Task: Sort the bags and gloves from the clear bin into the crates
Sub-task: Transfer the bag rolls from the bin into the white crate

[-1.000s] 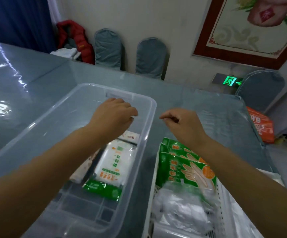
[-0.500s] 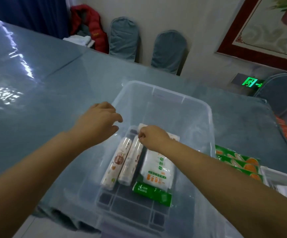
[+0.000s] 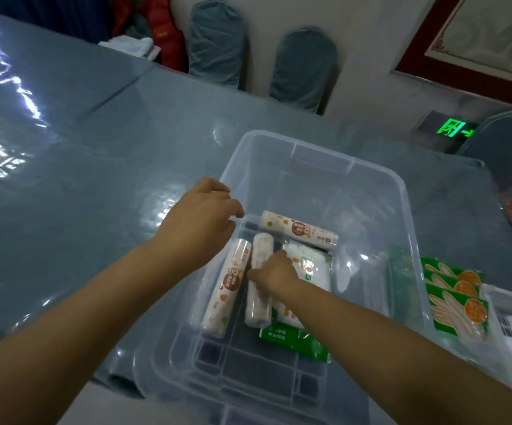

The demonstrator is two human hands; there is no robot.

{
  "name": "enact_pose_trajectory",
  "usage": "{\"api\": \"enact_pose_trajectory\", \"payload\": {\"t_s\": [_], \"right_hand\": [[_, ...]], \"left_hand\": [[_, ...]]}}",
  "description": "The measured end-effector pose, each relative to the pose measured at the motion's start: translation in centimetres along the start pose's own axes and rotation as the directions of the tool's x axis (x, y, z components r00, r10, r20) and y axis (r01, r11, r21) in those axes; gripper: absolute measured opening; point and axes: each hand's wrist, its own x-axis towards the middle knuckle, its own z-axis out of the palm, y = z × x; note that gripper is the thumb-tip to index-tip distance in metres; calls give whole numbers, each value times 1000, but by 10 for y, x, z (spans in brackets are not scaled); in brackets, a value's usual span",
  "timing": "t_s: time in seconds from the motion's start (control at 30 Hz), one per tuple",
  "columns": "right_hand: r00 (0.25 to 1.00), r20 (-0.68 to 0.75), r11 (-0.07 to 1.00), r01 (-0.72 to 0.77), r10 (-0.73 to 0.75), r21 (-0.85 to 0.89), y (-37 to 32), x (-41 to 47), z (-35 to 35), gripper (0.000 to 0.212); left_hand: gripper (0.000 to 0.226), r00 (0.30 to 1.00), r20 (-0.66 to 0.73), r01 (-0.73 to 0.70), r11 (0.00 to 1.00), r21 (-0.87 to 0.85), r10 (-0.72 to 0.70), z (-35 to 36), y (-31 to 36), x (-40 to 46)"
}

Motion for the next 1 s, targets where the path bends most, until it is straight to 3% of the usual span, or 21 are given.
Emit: {"api": "enact_pose_trajectory", "payload": {"t_s": [0.13,0.3,0.4,0.5,0.57,0.63,0.73,0.87,0.9,0.93,1.0], "right_hand": [[999,51,995,14,-19,95,-8,-14,-50,40],[963,-86,965,247,-255,-90,-11,-45,-131,46],[876,-274,917,366,-398,-161,2,-62,-166,37],[759,-485,899,399,-434,-181,18,-74,-184,36],[695,-573,893,416,-435,-172,30,-80,-187,37],[653,-615,882,443,-442,-162,43,-84,-187,37],[656,-618,877,465,-433,-121,57,-83,-183,37],[663,-621,871,486,-419,-69,63,-77,-182,38],[663,-621,869,491,-418,-61,64,-75,-182,38],[659,-623,868,493,-421,-65,64,-74,-182,38],[644,-633,866,493,-430,-86,65,-73,-182,38]], "left_hand": [[26,976,126,-207,936,284,177,1,4,7],[21,881,391,-436,780,450,267,18,18,36],[28,791,596,-464,772,434,141,42,36,54],[42,604,793,-447,792,416,-75,67,45,57],[51,546,829,-534,712,456,-122,74,43,55],[58,578,808,-572,650,500,-112,79,39,54],[66,621,772,-535,645,545,-136,94,47,48],[64,629,752,-383,761,523,-200,124,56,32],[69,660,729,-289,834,470,-183,127,56,31],[78,691,695,-139,908,395,-197,129,56,30],[101,701,690,-28,961,277,-178,128,55,29]]}}
